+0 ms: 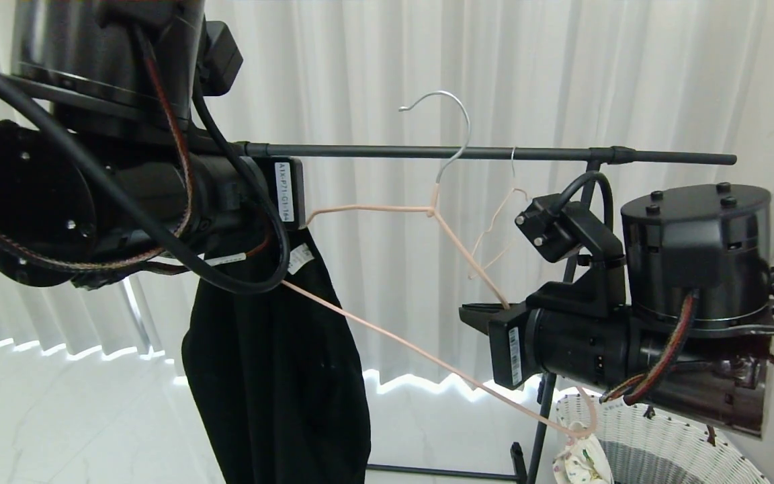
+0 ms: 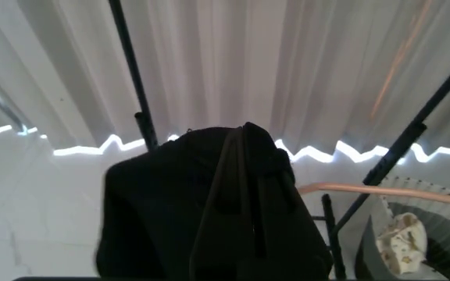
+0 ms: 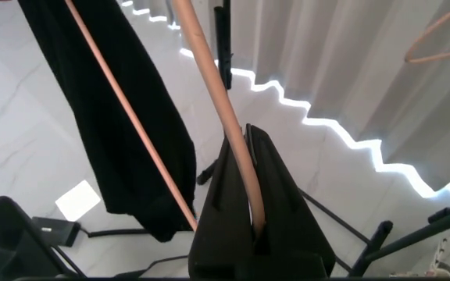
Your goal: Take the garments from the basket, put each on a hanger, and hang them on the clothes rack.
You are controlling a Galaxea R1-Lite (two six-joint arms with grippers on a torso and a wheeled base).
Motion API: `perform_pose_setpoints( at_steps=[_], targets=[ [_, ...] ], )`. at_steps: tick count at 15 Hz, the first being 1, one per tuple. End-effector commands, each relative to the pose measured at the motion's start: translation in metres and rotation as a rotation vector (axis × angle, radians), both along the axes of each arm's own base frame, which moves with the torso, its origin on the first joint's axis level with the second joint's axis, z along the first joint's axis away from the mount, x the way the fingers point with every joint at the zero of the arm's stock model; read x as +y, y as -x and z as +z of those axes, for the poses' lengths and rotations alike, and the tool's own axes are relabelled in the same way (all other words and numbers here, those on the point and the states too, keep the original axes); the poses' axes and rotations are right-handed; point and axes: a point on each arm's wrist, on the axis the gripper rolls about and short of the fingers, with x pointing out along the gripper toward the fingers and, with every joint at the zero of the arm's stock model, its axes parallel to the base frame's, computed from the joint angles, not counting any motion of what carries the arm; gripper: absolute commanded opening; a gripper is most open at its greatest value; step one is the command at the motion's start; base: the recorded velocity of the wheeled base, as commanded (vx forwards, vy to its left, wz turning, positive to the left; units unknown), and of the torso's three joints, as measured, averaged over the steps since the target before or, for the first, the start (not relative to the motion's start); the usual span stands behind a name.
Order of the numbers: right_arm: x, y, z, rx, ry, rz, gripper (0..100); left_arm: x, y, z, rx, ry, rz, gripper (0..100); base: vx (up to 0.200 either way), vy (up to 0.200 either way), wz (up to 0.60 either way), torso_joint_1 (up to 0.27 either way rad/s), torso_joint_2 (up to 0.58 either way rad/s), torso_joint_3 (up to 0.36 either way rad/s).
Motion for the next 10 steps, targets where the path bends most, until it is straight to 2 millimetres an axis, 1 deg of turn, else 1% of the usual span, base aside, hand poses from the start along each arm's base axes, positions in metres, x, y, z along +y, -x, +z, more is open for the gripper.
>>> perform_pose_setpoints(
  at_steps=[1,4,6,7,8,9,10],
  targets=[
    [0.008,-0.001,-0.004,0.007,0.009,0.012,0,-0.011,0.005,0.002,-0.004,0.022,-0.039,0,0.0,0.0,0.0,0.0,0.0,0.0],
    [0.017,-0.002,-0.005,0.006,0.006,0.027,0,-0.024,0.018,0.005,-0.006,0.049,-0.104,0,0.0,0.0,0.0,0.0,0.0,0.0],
    [0.018,-0.002,-0.005,0.006,0.007,0.027,0,-0.024,0.018,0.006,-0.008,0.054,-0.105,0,0.0,0.0,0.0,0.0,0.0,0.0],
    [0.018,-0.002,-0.005,0.007,0.006,0.027,0,-0.026,0.021,0.01,-0.017,0.074,-0.121,0,0.0,0.0,0.0,0.0,0.0,0.0],
    [0.018,-0.002,-0.005,0.007,0.006,0.027,0,-0.026,0.021,0.01,-0.017,0.074,-0.121,0,0.0,0.0,0.0,0.0,0.0,0.0],
    [0.02,0.0,-0.005,0.023,-0.009,0.028,0,-0.029,0.028,0.018,-0.021,0.119,-0.189,0,0.0,0.0,0.0,0.0,0.0,0.0],
    [0.02,0.002,-0.005,0.032,-0.02,0.028,0,-0.03,0.03,0.021,-0.023,0.129,-0.209,0,0.0,0.0,0.0,0.0,0.0,0.0]
  ],
)
